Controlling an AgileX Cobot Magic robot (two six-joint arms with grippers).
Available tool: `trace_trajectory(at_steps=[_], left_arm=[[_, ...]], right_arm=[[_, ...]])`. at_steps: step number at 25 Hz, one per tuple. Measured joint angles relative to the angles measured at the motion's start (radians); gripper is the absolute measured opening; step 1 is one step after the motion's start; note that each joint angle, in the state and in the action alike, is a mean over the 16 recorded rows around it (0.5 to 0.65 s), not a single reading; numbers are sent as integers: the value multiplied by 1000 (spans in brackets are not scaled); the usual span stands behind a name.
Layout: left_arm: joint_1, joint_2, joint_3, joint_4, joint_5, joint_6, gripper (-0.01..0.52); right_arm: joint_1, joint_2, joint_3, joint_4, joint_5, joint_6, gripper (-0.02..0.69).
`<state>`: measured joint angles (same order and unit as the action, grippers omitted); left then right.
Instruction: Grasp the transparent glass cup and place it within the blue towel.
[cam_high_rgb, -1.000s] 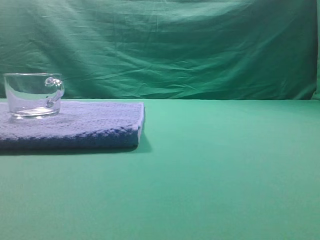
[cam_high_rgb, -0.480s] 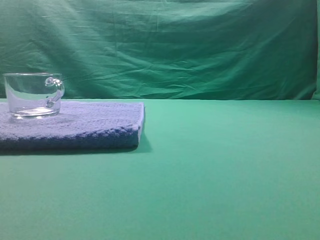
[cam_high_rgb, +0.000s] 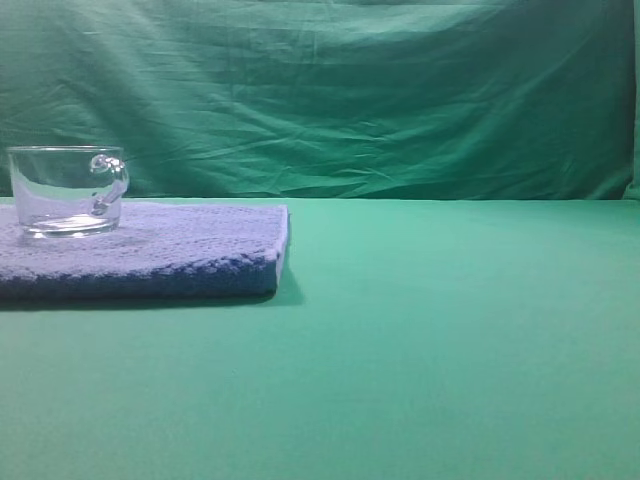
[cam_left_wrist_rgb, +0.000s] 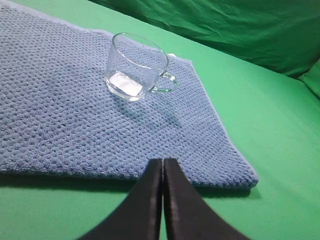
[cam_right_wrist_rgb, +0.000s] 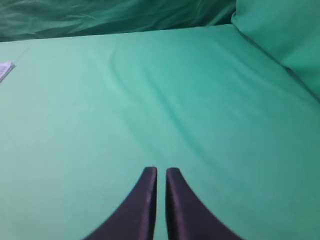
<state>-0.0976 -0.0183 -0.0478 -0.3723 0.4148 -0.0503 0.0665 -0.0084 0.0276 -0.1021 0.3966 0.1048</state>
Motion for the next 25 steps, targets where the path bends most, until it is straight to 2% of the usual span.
trace_trajectory(at_steps=[25], left_arm=[[0,0,0,0,0,0,0]], right_arm=[[0,0,0,11,8,-11,61]])
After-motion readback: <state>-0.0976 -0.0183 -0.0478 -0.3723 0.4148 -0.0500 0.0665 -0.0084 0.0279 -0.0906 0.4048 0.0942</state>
